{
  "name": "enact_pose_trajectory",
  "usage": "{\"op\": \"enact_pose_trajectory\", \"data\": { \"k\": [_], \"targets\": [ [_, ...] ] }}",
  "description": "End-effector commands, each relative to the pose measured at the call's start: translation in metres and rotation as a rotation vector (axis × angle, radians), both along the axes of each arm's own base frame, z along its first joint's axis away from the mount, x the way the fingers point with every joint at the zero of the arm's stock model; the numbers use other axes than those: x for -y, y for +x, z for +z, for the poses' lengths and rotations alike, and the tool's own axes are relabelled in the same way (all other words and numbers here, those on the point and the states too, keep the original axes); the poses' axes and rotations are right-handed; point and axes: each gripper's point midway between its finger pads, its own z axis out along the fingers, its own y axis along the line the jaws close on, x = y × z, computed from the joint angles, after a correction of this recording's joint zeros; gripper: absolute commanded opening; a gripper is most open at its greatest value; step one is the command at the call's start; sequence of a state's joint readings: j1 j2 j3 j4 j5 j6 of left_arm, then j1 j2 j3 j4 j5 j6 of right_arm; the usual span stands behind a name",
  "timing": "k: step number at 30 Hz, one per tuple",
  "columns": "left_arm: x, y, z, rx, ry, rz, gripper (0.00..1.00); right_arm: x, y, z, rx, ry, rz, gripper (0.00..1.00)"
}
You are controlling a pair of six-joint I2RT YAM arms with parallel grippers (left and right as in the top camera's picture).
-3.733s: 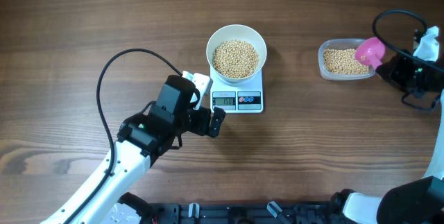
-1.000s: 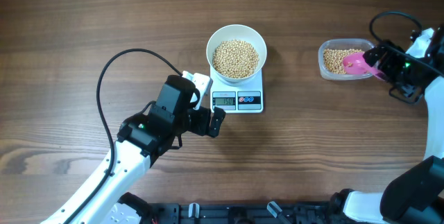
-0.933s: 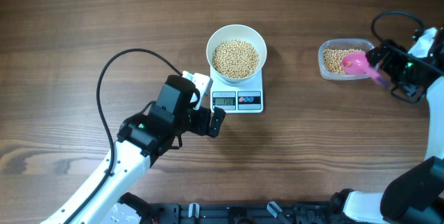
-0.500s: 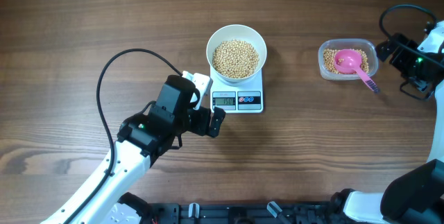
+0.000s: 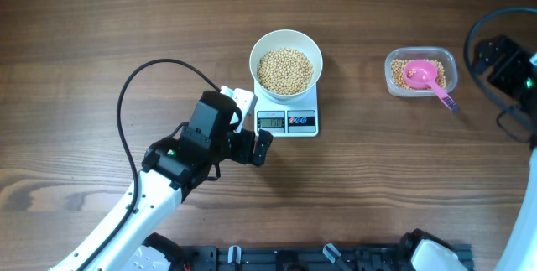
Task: Scoop item into bowl and weigh 150g on scale
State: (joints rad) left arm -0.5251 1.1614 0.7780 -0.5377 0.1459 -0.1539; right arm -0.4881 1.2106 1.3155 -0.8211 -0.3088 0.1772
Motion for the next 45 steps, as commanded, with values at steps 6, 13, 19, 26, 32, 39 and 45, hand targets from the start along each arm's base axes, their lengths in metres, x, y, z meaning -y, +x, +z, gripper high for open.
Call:
{"op": "enact_pose_trajectory", "data": {
  "k": [6,13,19,26,32,39,45],
  "targets": [
    [0.003,0.004,0.006,0.022,0.001,-0.012,1.00,-0.031,-0.064,0.067,0.162,-0.111,-0.002,1.00],
    [0.003,0.004,0.006,0.022,0.001,-0.012,1.00,-0.041,-0.080,0.077,0.199,-0.100,-0.016,1.00],
    [0.003,0.004,0.006,0.021,0.001,-0.012,1.00,-0.041,-0.081,0.063,0.159,0.056,-0.104,1.00],
    [0.003,0.004,0.006,0.022,0.001,-0.013,1.00,-0.036,-0.070,0.048,0.099,0.086,-0.110,1.00],
    [0.003,0.004,0.006,0.022,0.001,-0.012,1.00,-0.032,-0.063,0.033,0.038,0.113,-0.114,1.00],
    [0.003,0.004,0.006,0.021,0.001,-0.012,1.00,-0.032,-0.063,0.007,-0.071,0.163,-0.122,1.00],
    [0.003,0.004,0.006,0.022,0.001,-0.012,1.00,-0.027,-0.052,-0.012,-0.133,0.271,-0.193,1.00]
  ]
}}
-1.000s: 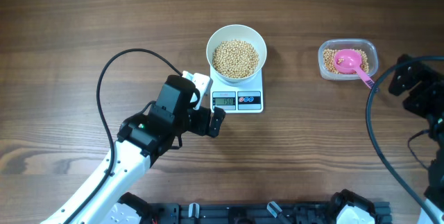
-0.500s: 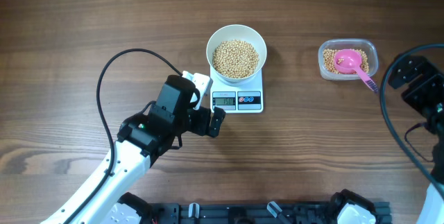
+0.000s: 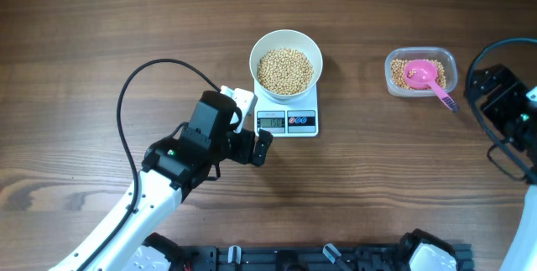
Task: Scoop item into bowl and weigh 150g on scale
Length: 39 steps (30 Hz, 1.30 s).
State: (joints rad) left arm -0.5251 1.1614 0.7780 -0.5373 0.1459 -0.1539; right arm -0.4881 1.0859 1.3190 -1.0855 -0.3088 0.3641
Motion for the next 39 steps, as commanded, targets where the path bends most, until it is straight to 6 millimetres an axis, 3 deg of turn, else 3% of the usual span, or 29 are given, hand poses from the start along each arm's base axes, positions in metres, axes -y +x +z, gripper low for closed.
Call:
{"op": "enact_pose_trajectory", "data": {
  "k": [1,10,17,26,29,35,39],
  "targets": [
    [0.003,0.004,0.006,0.021,0.001,-0.012,1.00,0.005,0.008,-0.008,-0.032,0.077,-0.075,1.00],
    [0.003,0.003,0.006,0.021,0.001,-0.012,1.00,0.010,0.018,-0.027,-0.094,0.132,-0.106,1.00],
    [0.003,0.004,0.006,0.021,0.001,-0.012,1.00,0.014,0.026,-0.020,-0.050,0.095,-0.083,1.00],
    [0.003,0.004,0.006,0.021,0.001,-0.012,1.00,0.009,0.028,-0.014,-0.024,-0.027,0.081,1.00],
    [0.003,0.004,0.006,0.021,0.001,-0.012,1.00,-0.004,0.026,-0.002,0.016,-0.094,0.165,1.00],
    [0.003,0.004,0.006,0.021,0.001,-0.012,1.00,-0.051,0.013,0.044,0.184,-0.333,0.408,1.00],
    [0.003,0.003,0.006,0.021,0.001,-0.012,1.00,-0.060,-0.005,0.064,0.251,-0.387,0.405,1.00]
  ]
}}
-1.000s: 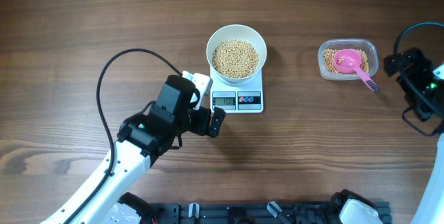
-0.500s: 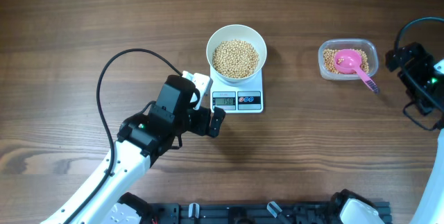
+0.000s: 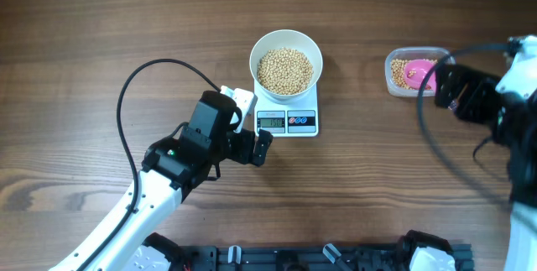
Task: Scoop item into bowl and weigh 150g on scale
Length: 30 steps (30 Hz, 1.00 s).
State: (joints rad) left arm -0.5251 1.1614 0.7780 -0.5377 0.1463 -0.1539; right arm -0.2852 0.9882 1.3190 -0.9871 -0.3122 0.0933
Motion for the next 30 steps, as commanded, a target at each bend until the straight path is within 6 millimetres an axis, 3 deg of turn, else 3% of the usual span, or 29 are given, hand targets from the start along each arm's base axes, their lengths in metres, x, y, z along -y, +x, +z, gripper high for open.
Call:
{"op": "enact_pose_trajectory", "data": {
  "k": [1,6,12,22,30],
  "targets": [
    [0.003,0.004,0.006,0.021,0.001,-0.012,1.00,-0.004,-0.018,0.026,0.095,-0.100,0.026,1.00],
    [0.003,0.004,0.006,0.022,0.001,-0.012,1.00,-0.029,-0.035,0.035,0.171,-0.131,0.145,1.00],
    [0.003,0.004,0.006,0.021,0.001,-0.012,1.00,-0.048,-0.044,0.021,0.253,-0.151,0.216,1.00],
    [0.003,0.004,0.006,0.022,0.001,-0.012,1.00,-0.069,-0.048,-0.025,0.528,-0.197,0.287,1.00],
    [0.003,0.004,0.006,0.022,0.002,-0.012,1.00,-0.062,-0.042,-0.063,0.697,-0.243,0.231,0.99]
  ]
}}
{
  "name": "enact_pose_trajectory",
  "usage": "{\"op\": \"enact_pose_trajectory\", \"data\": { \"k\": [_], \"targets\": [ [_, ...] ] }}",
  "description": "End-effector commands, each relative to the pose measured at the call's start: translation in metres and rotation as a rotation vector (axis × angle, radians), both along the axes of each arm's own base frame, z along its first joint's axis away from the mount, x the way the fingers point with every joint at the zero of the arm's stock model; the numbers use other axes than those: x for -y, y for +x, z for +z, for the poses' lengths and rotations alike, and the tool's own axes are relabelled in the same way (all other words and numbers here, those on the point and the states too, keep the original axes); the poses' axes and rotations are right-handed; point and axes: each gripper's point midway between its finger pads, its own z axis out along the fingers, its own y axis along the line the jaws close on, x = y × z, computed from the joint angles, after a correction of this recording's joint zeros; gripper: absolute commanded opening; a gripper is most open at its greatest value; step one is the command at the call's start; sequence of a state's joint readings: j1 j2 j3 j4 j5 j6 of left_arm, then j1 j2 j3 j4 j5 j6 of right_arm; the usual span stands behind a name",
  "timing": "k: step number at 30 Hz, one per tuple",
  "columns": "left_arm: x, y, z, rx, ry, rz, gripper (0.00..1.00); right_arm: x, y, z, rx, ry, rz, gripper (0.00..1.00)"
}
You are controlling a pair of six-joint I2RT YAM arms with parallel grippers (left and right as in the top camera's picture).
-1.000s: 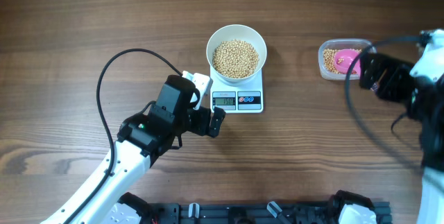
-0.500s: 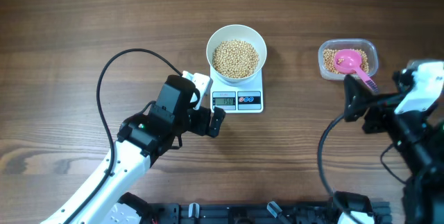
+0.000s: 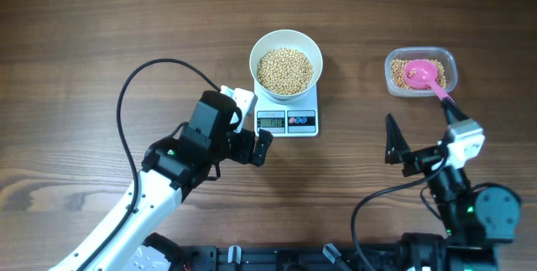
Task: Scoop item into bowl and weigh 150g on scale
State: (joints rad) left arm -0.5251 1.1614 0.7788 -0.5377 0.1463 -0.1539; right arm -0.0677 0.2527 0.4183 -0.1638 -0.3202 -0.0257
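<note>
A white bowl (image 3: 286, 63) full of soybeans stands on the white kitchen scale (image 3: 288, 121). The scale's display is lit, but its digits are too small to read. At the right, a clear container (image 3: 421, 73) holds more beans and a pink scoop (image 3: 424, 75), whose handle sticks out over the lower right rim. My left gripper (image 3: 252, 148) rests open and empty just left of the scale's front. My right gripper (image 3: 392, 139) sits low at the front right, well below the container. It points up the table and is seen edge-on, so its jaws are not readable.
The left arm's black cable (image 3: 134, 86) loops over the table to the left of the scale. A dark rail (image 3: 294, 258) runs along the front edge. The right arm's base (image 3: 482, 212) and cable fill the front right corner.
My right arm was over the container's right side by the scoop handle. It now stands drawn back to the front right corner. The scoop, bowl, scale and left arm are unchanged.
The bowl of beans stood on the scale, and the scoop lay in the container throughout. My right arm was first at the far right edge, then a little lower. Then it was beside the container, and it is now pulled back toward the front. The left arm stayed put.
</note>
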Motion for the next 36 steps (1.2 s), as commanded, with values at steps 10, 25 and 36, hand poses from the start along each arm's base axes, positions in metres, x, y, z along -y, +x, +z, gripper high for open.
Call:
{"op": "enact_pose_trajectory", "data": {
  "k": [10,25,36],
  "targets": [
    [0.003,0.003,0.006,0.021,0.002,-0.012,1.00,0.022,0.004,-0.041,0.145,0.001,-0.134,1.00],
    [0.003,0.003,0.006,0.021,0.002,-0.012,1.00,0.027,0.002,-0.049,0.169,-0.021,-0.165,1.00],
    [0.003,0.003,0.006,0.021,0.002,-0.012,1.00,0.032,0.007,-0.066,0.160,-0.019,-0.195,1.00]
  ]
}}
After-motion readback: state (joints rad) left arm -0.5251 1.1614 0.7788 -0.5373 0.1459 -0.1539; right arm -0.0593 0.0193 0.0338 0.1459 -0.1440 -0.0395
